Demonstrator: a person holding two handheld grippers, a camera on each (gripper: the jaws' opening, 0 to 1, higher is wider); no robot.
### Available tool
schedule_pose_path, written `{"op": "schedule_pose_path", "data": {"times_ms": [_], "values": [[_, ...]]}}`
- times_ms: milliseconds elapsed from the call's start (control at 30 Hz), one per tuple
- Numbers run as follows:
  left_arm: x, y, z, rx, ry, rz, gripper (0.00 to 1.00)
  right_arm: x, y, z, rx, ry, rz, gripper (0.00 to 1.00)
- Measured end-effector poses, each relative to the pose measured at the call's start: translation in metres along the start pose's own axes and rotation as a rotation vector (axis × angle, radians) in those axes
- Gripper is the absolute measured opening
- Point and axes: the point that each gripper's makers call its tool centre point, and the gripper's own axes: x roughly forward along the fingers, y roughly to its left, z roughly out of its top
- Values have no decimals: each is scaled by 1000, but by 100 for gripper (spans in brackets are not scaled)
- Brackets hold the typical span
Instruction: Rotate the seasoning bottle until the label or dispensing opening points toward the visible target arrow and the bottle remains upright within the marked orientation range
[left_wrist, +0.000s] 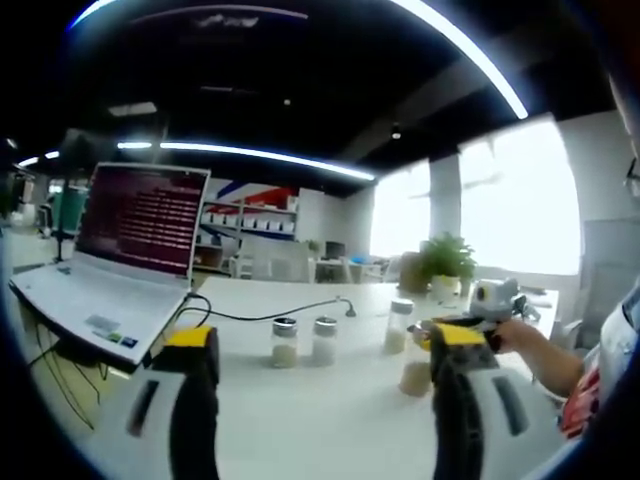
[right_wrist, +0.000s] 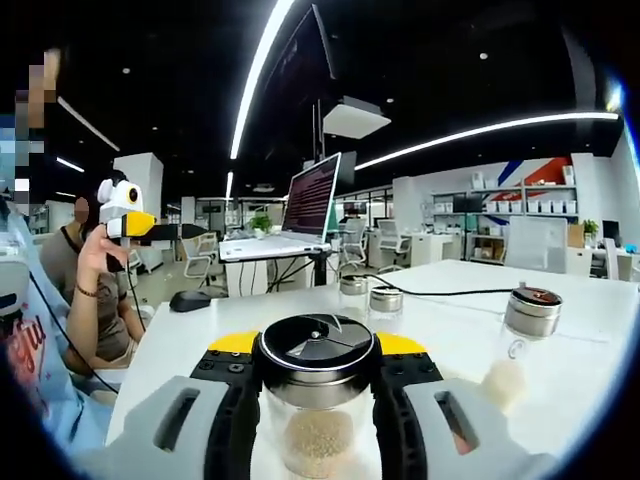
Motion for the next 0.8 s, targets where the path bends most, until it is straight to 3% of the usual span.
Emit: {"op": "schedule_pose_path", "data": {"times_ms": [300,800], "values": [[1,0,-1,0,6,-4,92,0,2,-1,21,1,81,42],[1,0,-2,2,8,-3,92,0,6,-3,18,2,152,42]]}}
